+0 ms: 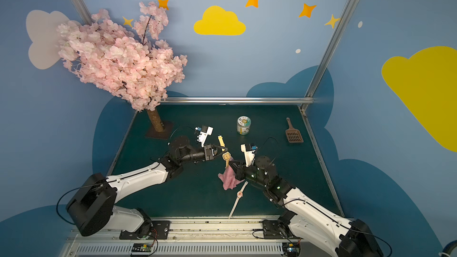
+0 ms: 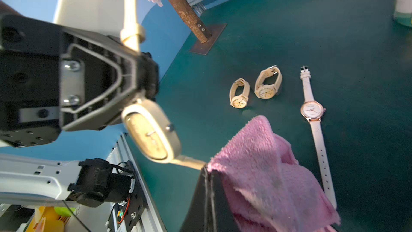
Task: Wipe the watch dial
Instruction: Wipe the watch.
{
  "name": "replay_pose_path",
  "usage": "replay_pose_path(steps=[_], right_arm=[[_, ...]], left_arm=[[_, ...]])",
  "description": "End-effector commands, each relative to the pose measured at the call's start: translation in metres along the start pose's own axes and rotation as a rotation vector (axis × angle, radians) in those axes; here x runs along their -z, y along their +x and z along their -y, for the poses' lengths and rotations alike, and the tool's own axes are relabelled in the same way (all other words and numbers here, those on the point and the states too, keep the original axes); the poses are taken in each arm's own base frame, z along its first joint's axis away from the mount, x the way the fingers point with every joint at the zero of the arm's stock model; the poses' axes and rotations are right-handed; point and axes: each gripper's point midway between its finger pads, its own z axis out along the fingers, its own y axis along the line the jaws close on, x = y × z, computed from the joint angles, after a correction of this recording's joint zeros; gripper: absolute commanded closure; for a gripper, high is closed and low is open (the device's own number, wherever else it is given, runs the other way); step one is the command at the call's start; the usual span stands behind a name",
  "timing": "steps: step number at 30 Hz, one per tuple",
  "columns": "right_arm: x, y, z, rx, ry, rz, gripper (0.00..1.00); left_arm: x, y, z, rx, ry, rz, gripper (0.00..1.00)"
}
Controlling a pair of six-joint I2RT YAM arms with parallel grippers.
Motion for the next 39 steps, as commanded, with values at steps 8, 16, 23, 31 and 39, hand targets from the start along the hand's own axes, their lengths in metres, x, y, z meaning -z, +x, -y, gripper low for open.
replay_pose_path(steps=[8,16,23,31,39], right_arm=[[0.006,-0.023,-0.042,0.069,-0.168,0.044,1.00],[-0.002,-0.023,-0.018,0.056,-0.036,0.027,1.00],[0.002,-0.026,0.001,0.039,0.081,0.040,1.00],[0.000,-0.024,-0.031,0.072,-0.089,-0.001,1.00],[0.007,-0.030,-0.048,0.109,-0.150,0.010,1.00]], left_arm=[[0.001,-0.002,0.010,-0.022,0.038,0.008,0.97],[0.001,-0.003,0.013,-0.025,0.045,0.008,0.97],[0.003,-0.002,0.013,-0.026,0.043,0.011,0.97],[0.003,-0.002,0.013,-0.025,0.043,0.011,0.97],[0.003,-0.002,0.012,-0.024,0.042,0.010,0.97]])
